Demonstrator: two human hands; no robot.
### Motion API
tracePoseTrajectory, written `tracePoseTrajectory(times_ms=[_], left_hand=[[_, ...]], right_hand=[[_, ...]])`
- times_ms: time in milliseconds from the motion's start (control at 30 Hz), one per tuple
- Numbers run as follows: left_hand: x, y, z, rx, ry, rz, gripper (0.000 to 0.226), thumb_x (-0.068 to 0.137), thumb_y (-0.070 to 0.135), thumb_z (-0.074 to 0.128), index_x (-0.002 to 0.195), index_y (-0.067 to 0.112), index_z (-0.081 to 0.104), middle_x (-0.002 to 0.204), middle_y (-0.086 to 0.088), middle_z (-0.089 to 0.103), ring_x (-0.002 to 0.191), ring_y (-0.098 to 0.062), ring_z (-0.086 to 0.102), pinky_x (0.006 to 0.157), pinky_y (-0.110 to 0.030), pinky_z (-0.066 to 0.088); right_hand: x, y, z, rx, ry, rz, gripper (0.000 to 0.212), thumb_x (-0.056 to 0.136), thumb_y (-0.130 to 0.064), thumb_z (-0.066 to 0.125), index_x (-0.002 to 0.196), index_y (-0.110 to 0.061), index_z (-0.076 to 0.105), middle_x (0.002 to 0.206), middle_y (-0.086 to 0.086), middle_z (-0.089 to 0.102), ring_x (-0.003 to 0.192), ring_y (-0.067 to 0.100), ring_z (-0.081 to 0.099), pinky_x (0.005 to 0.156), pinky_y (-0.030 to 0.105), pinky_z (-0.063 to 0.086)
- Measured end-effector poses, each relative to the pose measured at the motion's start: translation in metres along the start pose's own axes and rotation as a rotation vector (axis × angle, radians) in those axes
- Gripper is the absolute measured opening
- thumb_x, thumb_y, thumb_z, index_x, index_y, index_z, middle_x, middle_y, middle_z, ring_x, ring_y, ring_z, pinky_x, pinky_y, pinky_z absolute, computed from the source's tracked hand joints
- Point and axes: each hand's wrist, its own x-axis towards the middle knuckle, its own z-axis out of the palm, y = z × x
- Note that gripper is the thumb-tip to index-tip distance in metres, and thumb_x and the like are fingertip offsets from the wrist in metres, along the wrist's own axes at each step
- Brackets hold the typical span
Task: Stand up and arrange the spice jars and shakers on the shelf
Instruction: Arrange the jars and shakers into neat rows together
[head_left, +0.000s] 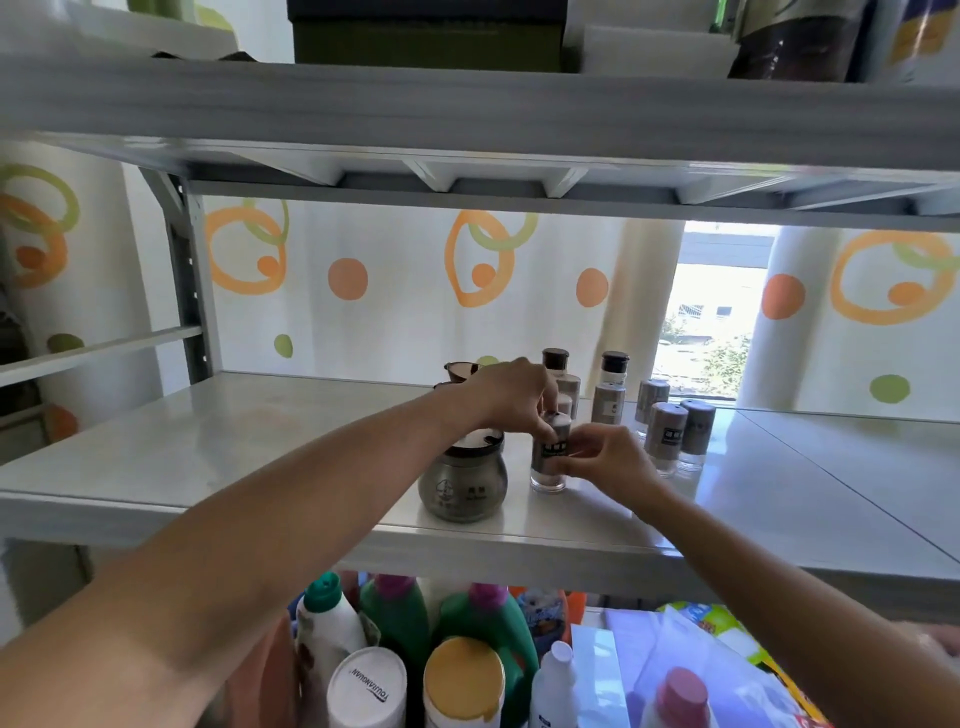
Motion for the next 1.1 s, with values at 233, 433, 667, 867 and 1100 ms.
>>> tracePoseTrajectory(times_ms=[233,433,667,867,1100], left_hand=[[0.000,-0.001,0.008,0.042,0.021,-0.026,0.031,0.081,0.035,0.068,0.105,0.016,0.068,0.103,-0.003,0.069,0.098,-0.021,0.062,0.075,-0.031,0.047],[-0.003,0.000,0.015,0.137,0.012,0.007,0.024,0.086,0.032,0.062,0.099,0.011,0.064,0.108,-0.008,0.061,0.103,-0.025,0.056,0.075,-0.032,0.042],[-0.008,-0.004,0.008,0.128,-0.041,0.032,0.023,0.090,0.027,0.057,0.105,0.014,0.070,0.115,-0.009,0.057,0.115,-0.023,0.049,0.097,-0.043,0.043],[-0.014,-0.001,0.002,0.018,-0.104,0.021,0.025,0.085,0.032,0.064,0.084,0.008,0.071,0.094,-0.017,0.065,0.092,-0.029,0.059,0.081,-0.042,0.048],[-0.026,0.003,-0.007,-0.092,-0.141,0.058,0.023,0.079,0.026,0.072,0.091,0.007,0.072,0.089,-0.016,0.069,0.090,-0.030,0.061,0.081,-0.042,0.048]], right_hand=[[0.001,0.007,0.008,0.019,0.041,-0.004,0.024,0.072,-0.010,0.077,0.095,-0.007,0.069,0.077,-0.003,0.067,0.066,-0.003,0.061,0.060,0.007,0.048],[0.002,0.012,0.009,-0.015,0.050,-0.032,0.025,0.073,-0.009,0.076,0.096,-0.005,0.067,0.075,-0.011,0.061,0.069,-0.001,0.058,0.061,0.002,0.047],[0.003,0.015,0.014,0.043,-0.005,0.017,0.026,0.070,-0.016,0.080,0.090,-0.014,0.063,0.078,-0.009,0.064,0.073,0.005,0.061,0.067,0.016,0.048],[-0.013,0.008,0.013,0.095,-0.029,0.005,0.024,0.069,-0.014,0.080,0.077,-0.021,0.059,0.070,-0.009,0.062,0.057,-0.007,0.060,0.055,0.006,0.045],[-0.022,0.010,0.013,0.072,-0.074,-0.017,0.031,0.064,-0.020,0.084,0.085,-0.014,0.061,0.077,-0.003,0.069,0.065,0.002,0.064,0.062,0.016,0.050]])
